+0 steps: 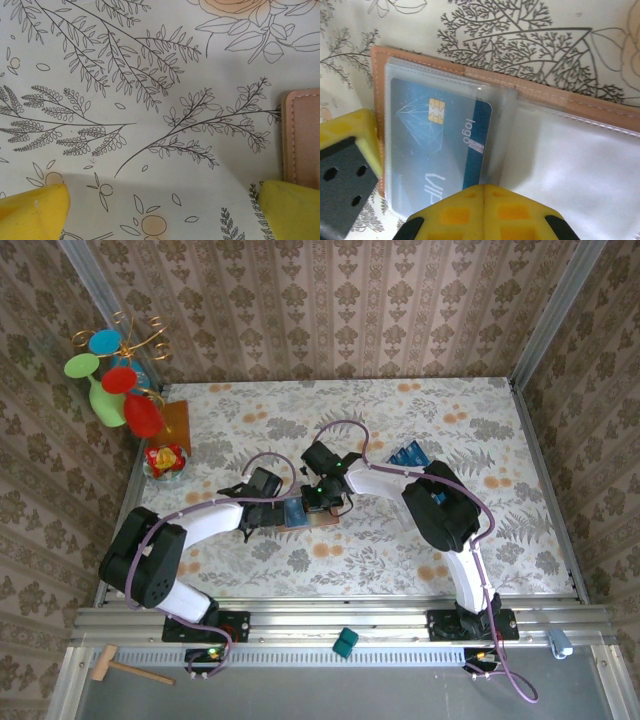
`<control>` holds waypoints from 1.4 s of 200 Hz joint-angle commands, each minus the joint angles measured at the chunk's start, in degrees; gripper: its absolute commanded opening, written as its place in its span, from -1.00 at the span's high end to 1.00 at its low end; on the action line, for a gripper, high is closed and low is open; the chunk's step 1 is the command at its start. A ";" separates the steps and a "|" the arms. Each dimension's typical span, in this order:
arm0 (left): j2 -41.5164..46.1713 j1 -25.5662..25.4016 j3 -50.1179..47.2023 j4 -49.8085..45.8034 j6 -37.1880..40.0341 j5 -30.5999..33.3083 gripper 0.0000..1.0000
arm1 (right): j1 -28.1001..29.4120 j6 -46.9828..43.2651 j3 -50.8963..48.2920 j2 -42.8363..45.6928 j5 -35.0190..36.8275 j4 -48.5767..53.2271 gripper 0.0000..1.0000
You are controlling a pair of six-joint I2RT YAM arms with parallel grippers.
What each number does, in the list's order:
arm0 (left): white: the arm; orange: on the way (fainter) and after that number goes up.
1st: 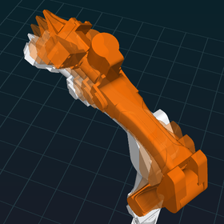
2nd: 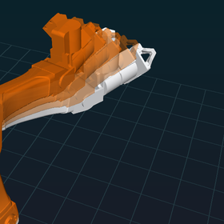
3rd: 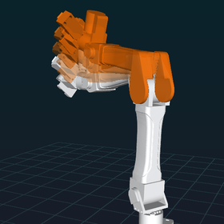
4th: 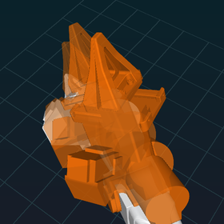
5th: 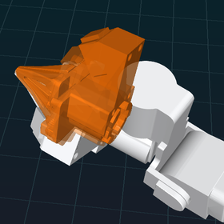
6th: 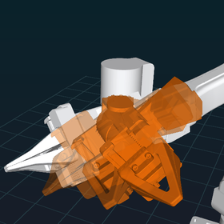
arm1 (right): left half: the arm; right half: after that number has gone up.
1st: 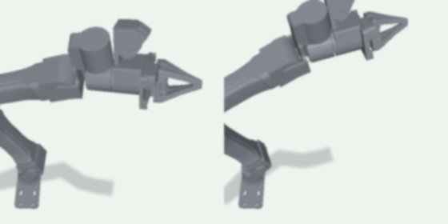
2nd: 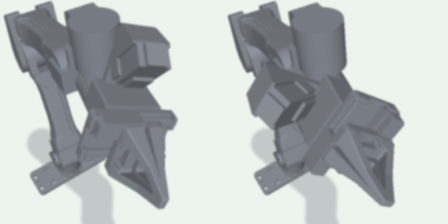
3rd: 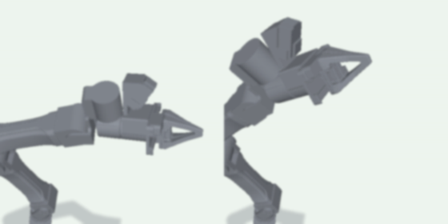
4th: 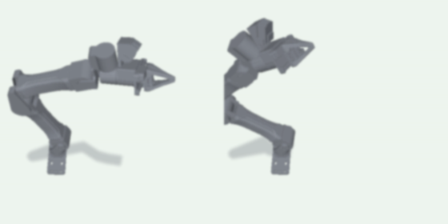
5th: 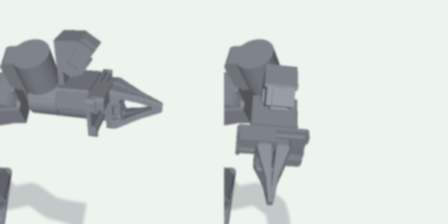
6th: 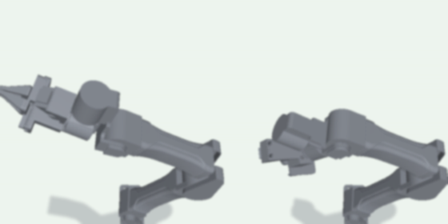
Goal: Put the credit cards into the card holder
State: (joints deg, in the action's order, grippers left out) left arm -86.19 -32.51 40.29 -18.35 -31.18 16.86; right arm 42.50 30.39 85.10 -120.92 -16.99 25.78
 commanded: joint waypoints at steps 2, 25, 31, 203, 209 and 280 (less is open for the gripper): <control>-2.29 -0.80 0.46 1.81 0.39 -0.96 -1.00 | 0.74 1.53 1.64 -1.23 -2.58 -1.25 0.94; -2.16 -0.89 0.48 1.74 0.47 -1.01 -1.00 | 0.70 1.73 1.34 -0.58 -3.04 -1.59 0.93; -2.02 -0.89 0.44 1.67 0.49 -0.96 -1.00 | 0.65 1.72 1.28 -0.29 -3.12 -1.59 0.94; 5.45 4.12 -0.74 -1.48 2.47 -1.59 -1.00 | -1.61 2.83 -3.98 4.27 -2.74 -3.92 0.81; 5.26 4.12 -0.91 -1.31 2.45 -1.65 -1.00 | -1.44 2.85 -3.94 4.13 -2.65 -3.87 0.81; 4.12 3.69 -2.72 0.62 1.91 -2.83 -1.00 | -0.22 2.83 -6.30 5.17 -0.64 -3.64 0.83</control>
State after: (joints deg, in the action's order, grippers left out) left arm -81.28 -28.77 38.68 -18.37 -29.89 14.76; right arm 41.87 33.01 80.44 -115.98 -18.65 21.85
